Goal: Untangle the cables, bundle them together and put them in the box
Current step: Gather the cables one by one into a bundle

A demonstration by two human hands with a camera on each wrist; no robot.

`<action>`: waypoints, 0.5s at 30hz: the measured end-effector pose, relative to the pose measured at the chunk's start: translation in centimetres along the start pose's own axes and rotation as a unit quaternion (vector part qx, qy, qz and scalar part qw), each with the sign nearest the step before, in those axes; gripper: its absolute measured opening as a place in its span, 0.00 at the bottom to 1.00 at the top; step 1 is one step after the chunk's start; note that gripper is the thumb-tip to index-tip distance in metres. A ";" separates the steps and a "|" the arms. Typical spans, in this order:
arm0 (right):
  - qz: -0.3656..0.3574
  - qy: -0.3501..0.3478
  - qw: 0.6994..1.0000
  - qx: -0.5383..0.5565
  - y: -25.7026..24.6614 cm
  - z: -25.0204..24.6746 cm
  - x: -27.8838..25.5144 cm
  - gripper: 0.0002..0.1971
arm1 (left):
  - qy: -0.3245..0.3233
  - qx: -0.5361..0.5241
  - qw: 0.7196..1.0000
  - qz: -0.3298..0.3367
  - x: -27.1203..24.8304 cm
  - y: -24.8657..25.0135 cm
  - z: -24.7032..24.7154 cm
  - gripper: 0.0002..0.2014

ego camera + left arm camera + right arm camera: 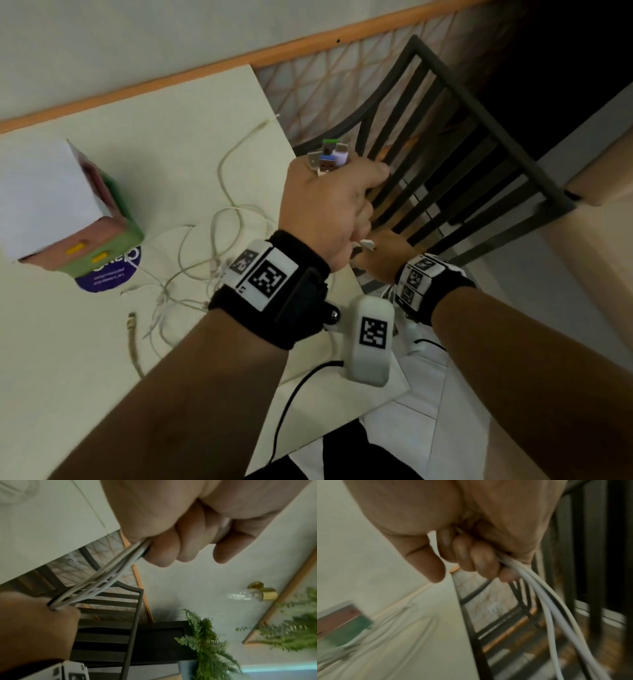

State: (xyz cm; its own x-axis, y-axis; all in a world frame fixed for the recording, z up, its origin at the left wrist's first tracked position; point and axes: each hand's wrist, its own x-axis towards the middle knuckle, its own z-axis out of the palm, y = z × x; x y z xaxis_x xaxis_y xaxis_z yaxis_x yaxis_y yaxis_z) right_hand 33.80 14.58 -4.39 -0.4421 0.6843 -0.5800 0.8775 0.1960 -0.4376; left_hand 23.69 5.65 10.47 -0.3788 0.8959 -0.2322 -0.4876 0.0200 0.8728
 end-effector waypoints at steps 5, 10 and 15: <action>-0.210 0.002 0.977 0.031 -4.7 -0.6 -3.2 0.18 | 0.080 -0.051 0.995 -0.002 -0.4 1.0 -3.8 0.29; -0.217 -0.210 0.908 0.291 -9.1 2.4 -3.3 0.22 | 0.263 -0.127 0.956 -0.018 -1.5 1.2 -11.1 0.24; -0.054 -0.052 0.970 0.230 -14.1 7.1 -0.9 0.18 | 0.386 -0.126 0.913 -0.035 -3.1 1.1 -16.7 0.19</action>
State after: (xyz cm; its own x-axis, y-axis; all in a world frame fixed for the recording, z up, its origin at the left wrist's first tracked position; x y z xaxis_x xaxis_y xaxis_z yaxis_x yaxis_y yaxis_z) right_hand 20.51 6.25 -2.58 -0.5638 0.5980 -0.5697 0.6603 -0.0880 -0.7458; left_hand 11.15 -4.49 4.99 -0.7339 0.3137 -0.6025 -0.6607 -0.1237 0.7403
